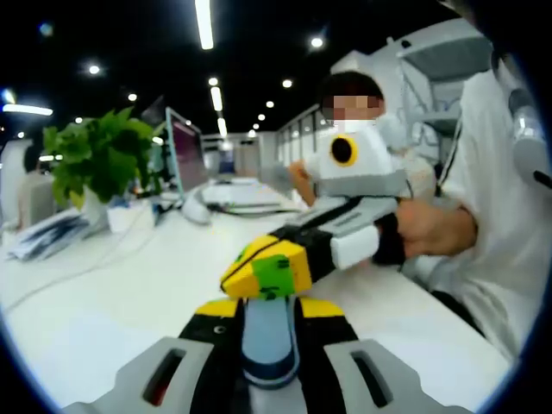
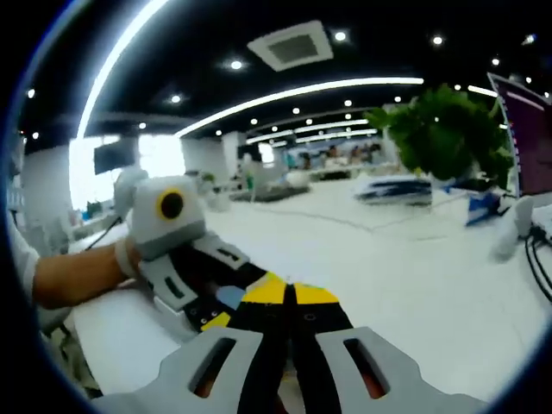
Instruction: Pick up the paper insert the paper into the punch align the paper edges press the punch to punch holes
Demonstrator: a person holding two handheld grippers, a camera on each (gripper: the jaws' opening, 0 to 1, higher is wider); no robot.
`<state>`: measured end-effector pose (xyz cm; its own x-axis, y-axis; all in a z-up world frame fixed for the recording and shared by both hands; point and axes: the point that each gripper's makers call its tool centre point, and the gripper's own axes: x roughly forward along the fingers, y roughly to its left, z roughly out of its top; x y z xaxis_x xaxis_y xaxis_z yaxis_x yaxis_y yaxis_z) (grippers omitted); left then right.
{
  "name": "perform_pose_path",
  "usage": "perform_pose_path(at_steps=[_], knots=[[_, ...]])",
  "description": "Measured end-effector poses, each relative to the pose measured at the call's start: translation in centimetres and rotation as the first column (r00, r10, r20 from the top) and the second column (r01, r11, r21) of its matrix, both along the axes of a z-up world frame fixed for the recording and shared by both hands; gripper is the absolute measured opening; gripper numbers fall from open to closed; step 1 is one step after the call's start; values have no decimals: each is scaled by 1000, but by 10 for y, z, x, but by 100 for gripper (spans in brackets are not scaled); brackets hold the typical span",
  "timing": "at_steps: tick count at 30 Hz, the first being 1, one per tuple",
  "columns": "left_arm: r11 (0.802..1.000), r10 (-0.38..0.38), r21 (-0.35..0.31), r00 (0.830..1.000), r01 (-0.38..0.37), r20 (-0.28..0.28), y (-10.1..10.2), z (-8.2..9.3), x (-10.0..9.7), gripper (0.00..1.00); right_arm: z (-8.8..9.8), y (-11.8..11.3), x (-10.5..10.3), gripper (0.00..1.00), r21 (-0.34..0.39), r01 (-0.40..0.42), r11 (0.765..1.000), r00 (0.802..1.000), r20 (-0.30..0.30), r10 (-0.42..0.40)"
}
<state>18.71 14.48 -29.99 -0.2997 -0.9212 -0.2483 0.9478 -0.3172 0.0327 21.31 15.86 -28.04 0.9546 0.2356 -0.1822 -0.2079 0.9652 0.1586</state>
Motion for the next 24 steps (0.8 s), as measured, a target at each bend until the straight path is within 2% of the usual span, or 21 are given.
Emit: perform_pose_path(at_steps=[2,4,6,14,15,17,18,19,20,22,24], knots=[[1000,0,1,1000,0,-2,0,0,0,25,1,6,-1,2,-7,3,1000,1000,-3,-3],[1000,0,1,1000,0,-1,0,0,0,25,-1,4,-1,2,46,10,999,1000,-7,-10],[1000,0,1,1000,0,-2,0,0,0,25,-2,2,1,2,63,10,998,1000,-8,-9],[1000,-1,-1,1000,1,-2,0,0,0,25,0,4,3,3,19,8,1000,1000,-8,-7],[1000,0,-1,1000,0,-1,0,0,0,25,5,5,3,3,-3,1,1000,1000,11,-1],[1000,0,-2,1000,0,1,0,0,0,25,26,12,4,3,-27,-37,999,995,95,39],[1000,-1,-3,1000,1,0,0,1,2,26,35,18,3,3,-29,-58,998,993,98,61],[1000,-1,-3,1000,1,1,0,1,4,26,29,15,4,3,-110,-42,993,998,43,47],[1000,0,-3,1000,0,-1,-1,1,6,26,30,17,6,3,-154,-45,987,998,44,52],[1000,1,-3,1000,-1,-1,-1,1,6,26,29,19,7,4,-188,-43,981,998,35,51],[1000,0,-4,1000,0,-2,-1,2,9,26,29,18,7,4,-182,-32,983,998,41,40]])
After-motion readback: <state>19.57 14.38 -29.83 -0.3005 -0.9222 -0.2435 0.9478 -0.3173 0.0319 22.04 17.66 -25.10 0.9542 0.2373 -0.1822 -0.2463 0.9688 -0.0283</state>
